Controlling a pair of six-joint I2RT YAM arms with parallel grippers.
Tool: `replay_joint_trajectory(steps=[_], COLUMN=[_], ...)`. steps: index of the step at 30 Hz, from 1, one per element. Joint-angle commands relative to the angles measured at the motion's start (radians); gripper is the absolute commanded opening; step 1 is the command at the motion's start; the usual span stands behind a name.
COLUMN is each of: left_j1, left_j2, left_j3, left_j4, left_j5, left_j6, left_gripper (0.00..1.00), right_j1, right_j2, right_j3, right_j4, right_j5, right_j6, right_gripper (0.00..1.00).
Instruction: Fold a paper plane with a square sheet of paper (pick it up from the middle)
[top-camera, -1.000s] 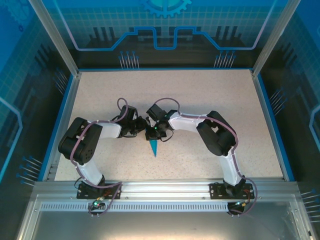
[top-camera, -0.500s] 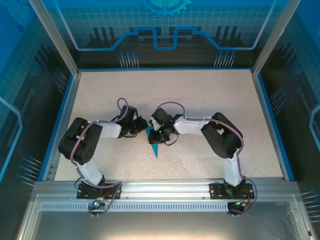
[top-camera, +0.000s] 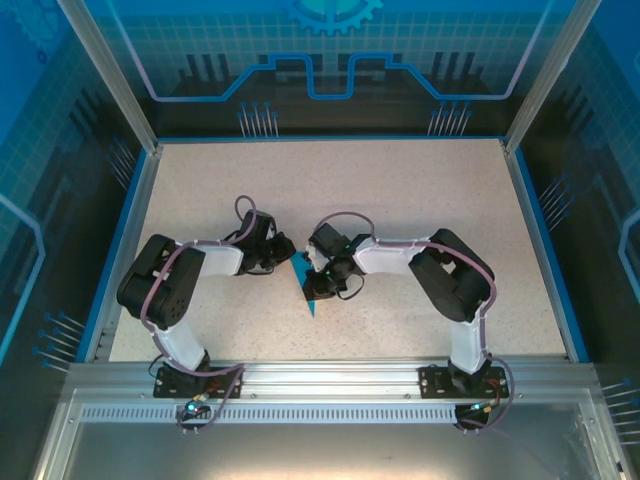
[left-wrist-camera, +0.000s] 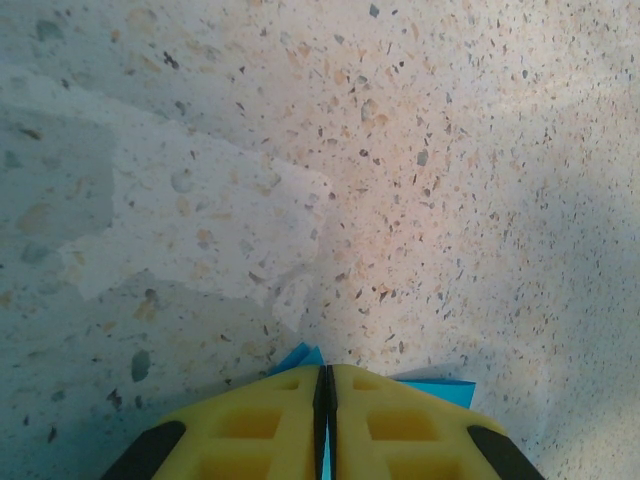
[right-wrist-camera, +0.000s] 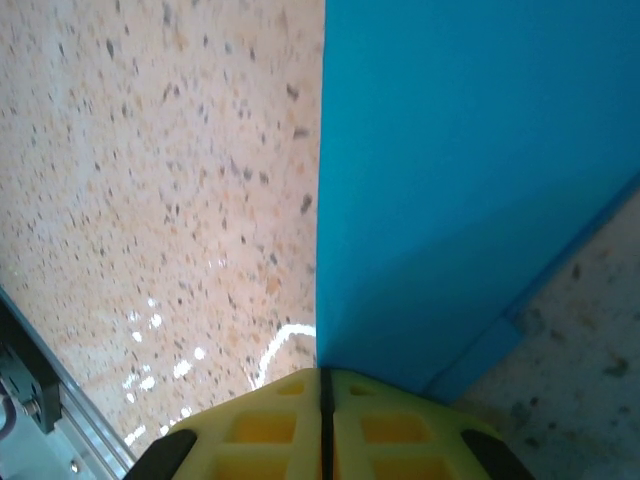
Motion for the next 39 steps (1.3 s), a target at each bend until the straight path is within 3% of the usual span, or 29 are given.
replay_joint_trajectory(steps=[1,11,17,24,30,34,39], left_j1=[-0.003,-0.003,-0.016,-0.079,-0.170,-0.251,-0.383], left_j2=[0.047,0.029,-0.042,-0.213,-0.327,-0.375,-0.359], left_j3=[-0.004,-0.002,0.017,0.076,0.115,0.132,0.150], left_j4=[-0.103,-0.110,-0.142,-0.291,-0.485,-0.630,-0.737], left_j5=[-0.066,-0.069,-0.053,-0.102,-0.285,-0.425,-0.514], left_j6=[0.021,0.018,0.022,0.054,0.021,-0.076,-0.196], left_gripper=[0.15,0.15,0.18,0.37,0.55,0.64,0.73], right_j1=[0.035,0.059,0.022,-0.129,-0.271,-0.316,-0.352], right_j2=[-0.023,-0.114,-0.289,-0.489,-0.555,-0.572,-0.564], right_j3=[-0.045,-0.122,-0.159,-0.233,-0.258,-0.289,-0.297], right_j4=[-0.121,-0.119,-0.069,-0.037,0.006,0.032,0.059], right_j5=[-0.041,-0.062,0.067,0.281,0.324,0.363,0.370], right_j6=[-0.039,-0.079,-0.033,0.013,0.009,-0.006,-0.011], right_gripper=[0.10,0.12,0.17,0.45,0.73,0.98,1.00])
